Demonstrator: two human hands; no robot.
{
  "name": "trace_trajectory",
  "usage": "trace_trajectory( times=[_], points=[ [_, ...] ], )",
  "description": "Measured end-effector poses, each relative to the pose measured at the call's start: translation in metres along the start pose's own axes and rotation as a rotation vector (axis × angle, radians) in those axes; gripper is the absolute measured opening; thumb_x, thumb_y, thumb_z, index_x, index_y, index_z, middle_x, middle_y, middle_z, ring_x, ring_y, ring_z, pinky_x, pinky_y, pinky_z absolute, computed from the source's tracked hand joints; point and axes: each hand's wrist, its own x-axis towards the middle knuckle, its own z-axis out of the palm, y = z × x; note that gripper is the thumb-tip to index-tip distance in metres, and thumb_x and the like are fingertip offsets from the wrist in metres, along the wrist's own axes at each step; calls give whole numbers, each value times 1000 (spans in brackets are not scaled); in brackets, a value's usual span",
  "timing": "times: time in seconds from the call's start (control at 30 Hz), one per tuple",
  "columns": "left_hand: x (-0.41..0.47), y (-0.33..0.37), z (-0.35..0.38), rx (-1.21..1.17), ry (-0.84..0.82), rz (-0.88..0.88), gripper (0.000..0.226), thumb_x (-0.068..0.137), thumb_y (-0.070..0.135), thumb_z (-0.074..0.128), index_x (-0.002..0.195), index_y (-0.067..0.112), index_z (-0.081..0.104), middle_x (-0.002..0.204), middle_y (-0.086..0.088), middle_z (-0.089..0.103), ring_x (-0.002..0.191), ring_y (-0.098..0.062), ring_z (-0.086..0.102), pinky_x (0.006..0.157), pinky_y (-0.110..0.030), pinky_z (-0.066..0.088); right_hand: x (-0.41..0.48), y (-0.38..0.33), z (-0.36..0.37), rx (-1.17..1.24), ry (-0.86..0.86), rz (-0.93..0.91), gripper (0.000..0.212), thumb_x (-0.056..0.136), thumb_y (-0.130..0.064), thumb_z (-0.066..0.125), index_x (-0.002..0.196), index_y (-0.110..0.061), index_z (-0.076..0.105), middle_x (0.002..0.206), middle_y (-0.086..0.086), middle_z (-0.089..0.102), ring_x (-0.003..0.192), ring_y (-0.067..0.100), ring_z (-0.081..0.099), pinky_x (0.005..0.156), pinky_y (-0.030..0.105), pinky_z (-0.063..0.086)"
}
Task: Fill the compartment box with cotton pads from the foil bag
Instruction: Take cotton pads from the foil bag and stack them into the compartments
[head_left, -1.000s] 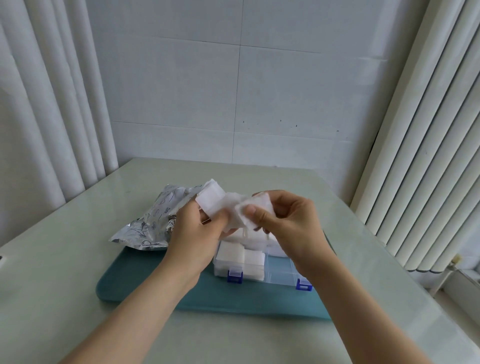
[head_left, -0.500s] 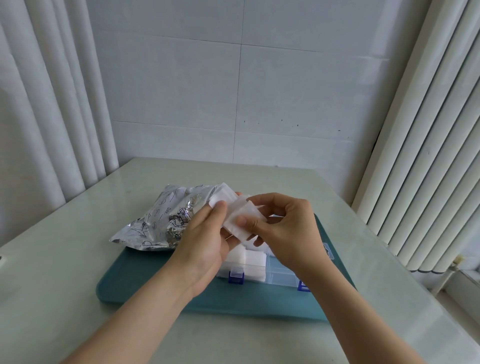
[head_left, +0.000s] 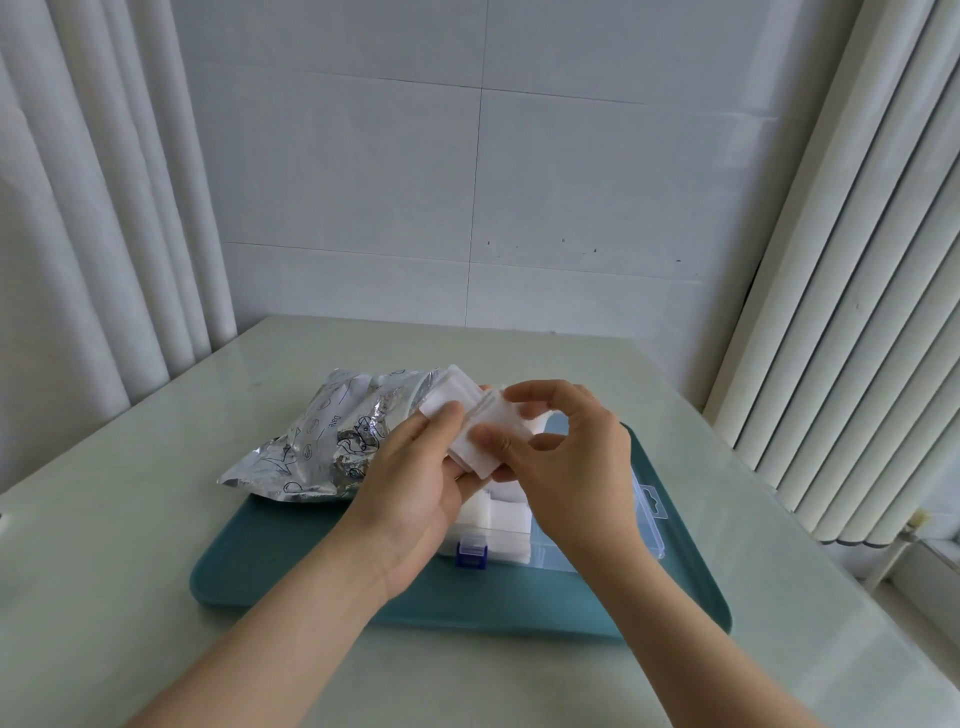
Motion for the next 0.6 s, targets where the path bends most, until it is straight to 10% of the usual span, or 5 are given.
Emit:
trace_trajectory(
  times=[0.37, 0.6],
  points=[
    [6, -2, -5, -56, 16, -13, 38, 112, 12, 41, 128, -14, 64, 127, -28, 71, 128, -34, 67, 114, -47, 48, 1, 7, 2, -200, 3, -290, 27, 80, -17, 91, 96, -27, 71, 90, -18, 71, 84, 12, 64, 72, 9, 41],
    [8, 2, -11, -53, 125, -27, 23, 102, 6, 59, 116, -6, 73, 117, -24, 76, 101, -25, 72, 92, -37, 59, 4, 7, -4, -123, -155, -262, 20, 83, -17, 89, 97, -27, 79, 87, -20, 75, 78, 6, 62, 72, 13, 44]
  ],
)
